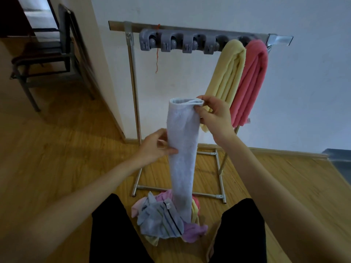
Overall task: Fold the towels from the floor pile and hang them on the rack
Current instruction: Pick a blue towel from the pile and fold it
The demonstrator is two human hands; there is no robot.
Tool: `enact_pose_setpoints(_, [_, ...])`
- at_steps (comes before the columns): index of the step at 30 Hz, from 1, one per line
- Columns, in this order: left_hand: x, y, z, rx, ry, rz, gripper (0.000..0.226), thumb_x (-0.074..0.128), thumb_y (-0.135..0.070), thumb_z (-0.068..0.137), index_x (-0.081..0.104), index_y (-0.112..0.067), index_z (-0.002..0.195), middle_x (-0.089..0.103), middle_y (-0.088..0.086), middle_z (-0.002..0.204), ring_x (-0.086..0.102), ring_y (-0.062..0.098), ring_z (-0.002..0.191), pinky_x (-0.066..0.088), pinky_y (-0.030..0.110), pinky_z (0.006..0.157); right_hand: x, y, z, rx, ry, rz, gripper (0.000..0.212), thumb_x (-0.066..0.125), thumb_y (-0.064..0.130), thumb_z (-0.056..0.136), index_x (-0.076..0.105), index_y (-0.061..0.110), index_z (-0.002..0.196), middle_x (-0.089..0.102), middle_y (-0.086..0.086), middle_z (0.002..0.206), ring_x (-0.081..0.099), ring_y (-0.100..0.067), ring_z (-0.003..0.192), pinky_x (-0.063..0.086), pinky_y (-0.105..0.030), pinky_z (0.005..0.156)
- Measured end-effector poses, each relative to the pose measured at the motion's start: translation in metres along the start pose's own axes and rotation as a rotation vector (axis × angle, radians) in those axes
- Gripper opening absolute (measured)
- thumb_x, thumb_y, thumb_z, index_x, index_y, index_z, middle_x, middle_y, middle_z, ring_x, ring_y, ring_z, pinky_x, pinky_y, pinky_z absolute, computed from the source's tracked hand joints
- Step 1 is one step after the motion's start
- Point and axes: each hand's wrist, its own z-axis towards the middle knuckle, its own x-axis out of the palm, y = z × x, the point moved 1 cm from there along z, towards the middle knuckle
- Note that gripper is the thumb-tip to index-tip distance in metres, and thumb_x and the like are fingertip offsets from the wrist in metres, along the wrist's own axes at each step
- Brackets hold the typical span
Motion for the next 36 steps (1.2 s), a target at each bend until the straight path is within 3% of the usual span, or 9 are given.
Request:
enact_pose_setpoints(8, [0.062, 0.057, -0.011, -0.338, 0.242, -0.153, 0.024, 0.077, -0.030, 0.077, 0.069, -0.017, 0.095, 0.070, -0.002, 0.095, 0.066, 0.012, 0.090, 0.054, 0.027, 0.082, -0.004, 0.018, -0.010, 0.072, -0.043, 0.228, 0.013, 0.057, -0.003, 0.089, 0.066, 0.003, 0.097, 0.059, -0.005, 0.075, 0.060, -0.009, 0.063, 0.048, -0.018, 0.053])
enact_pose_setpoints(11, [0.085, 0.074, -0.021, -0.466, 0.201, -0.207, 0.011, 0.073, -0.027, 0.081, 0.066, -0.019, 0.085, 0.067, -0.005, 0.085, 0.065, 0.014, 0.084, 0.049, 0.020, 0.073, -0.012, 0.019, -0.011, 0.110, -0.173, 0.297, 0.013, 0.057, -0.002, 0.089, 0.067, 0.002, 0.096, 0.057, -0.004, 0.070, 0.056, -0.009, 0.059, 0.046, -0.020, 0.052])
enact_pose_setpoints(14, [0.094, 0.086, -0.029, -0.556, 0.170, -0.280, 0.022, 0.071, -0.026, 0.083, 0.069, -0.010, 0.098, 0.070, 0.004, 0.096, 0.065, 0.018, 0.092, 0.049, 0.020, 0.072, -0.023, 0.001, -0.017, 0.188, -0.395, 0.270, 0.011, 0.055, -0.001, 0.087, 0.065, 0.002, 0.092, 0.055, -0.006, 0.071, 0.052, -0.014, 0.063, 0.047, -0.025, 0.055])
enact_pose_setpoints(17, [0.083, 0.084, -0.030, -0.581, 0.118, -0.245, 0.022, 0.069, -0.022, 0.086, 0.066, -0.004, 0.098, 0.065, 0.006, 0.089, 0.061, 0.018, 0.084, 0.045, 0.018, 0.063, -0.039, -0.040, -0.033, 0.329, -0.583, 0.265, 0.018, 0.052, 0.001, 0.083, 0.058, -0.002, 0.099, 0.060, -0.011, 0.083, 0.057, -0.017, 0.073, 0.053, -0.033, 0.068])
enact_pose_setpoints(21, [0.055, 0.070, -0.021, -0.408, 0.130, -0.165, 0.018, 0.072, -0.021, 0.083, 0.062, -0.017, 0.069, 0.057, -0.008, 0.062, 0.052, 0.005, 0.060, 0.041, 0.015, 0.054, -0.051, -0.103, -0.065, 0.550, -0.678, 0.148, 0.020, 0.047, -0.002, 0.083, 0.050, 0.003, 0.103, 0.057, -0.011, 0.093, 0.057, -0.020, 0.080, 0.049, -0.032, 0.067])
enact_pose_setpoints(27, [0.017, 0.005, 0.002, -0.122, 0.330, -0.071, 0.010, 0.072, -0.018, 0.082, 0.072, -0.010, 0.075, 0.059, -0.007, 0.065, 0.050, 0.001, 0.061, 0.037, 0.015, 0.057, -0.031, -0.170, -0.119, 0.809, -0.419, 0.002, 0.016, 0.047, -0.009, 0.077, 0.045, 0.007, 0.073, 0.043, -0.006, 0.066, 0.042, -0.018, 0.063, 0.036, -0.028, 0.054])
enact_pose_setpoints(30, [-0.003, -0.030, 0.006, -0.040, 0.509, -0.020, 0.015, 0.070, -0.016, 0.083, 0.072, -0.002, 0.081, 0.060, 0.000, 0.067, 0.052, 0.007, 0.064, 0.038, 0.015, 0.056, -0.024, -0.176, -0.136, 0.889, -0.197, -0.109, 0.014, 0.055, -0.008, 0.077, 0.051, 0.003, 0.085, 0.048, -0.008, 0.073, 0.048, -0.021, 0.070, 0.040, -0.030, 0.057])
enact_pose_setpoints(33, [-0.014, -0.053, 0.006, -0.035, 0.631, -0.027, 0.006, 0.069, -0.014, 0.083, 0.074, -0.011, 0.083, 0.070, -0.003, 0.075, 0.062, 0.007, 0.072, 0.046, 0.018, 0.063, -0.020, -0.164, -0.132, 0.715, -0.063, -0.374, 0.025, 0.061, 0.005, 0.085, 0.055, 0.005, 0.110, 0.056, -0.007, 0.105, 0.054, -0.018, 0.093, 0.043, -0.026, 0.073])
enact_pose_setpoints(36, [-0.016, -0.060, 0.008, -0.044, 0.699, 0.027, 0.007, 0.071, -0.016, 0.083, 0.075, -0.011, 0.086, 0.073, -0.001, 0.082, 0.066, 0.011, 0.077, 0.050, 0.021, 0.068, -0.013, -0.131, -0.114, 0.449, 0.017, -0.058, 0.023, 0.054, 0.011, 0.093, 0.061, 0.005, 0.115, 0.064, -0.006, 0.115, 0.059, -0.019, 0.109, 0.044, -0.020, 0.086])
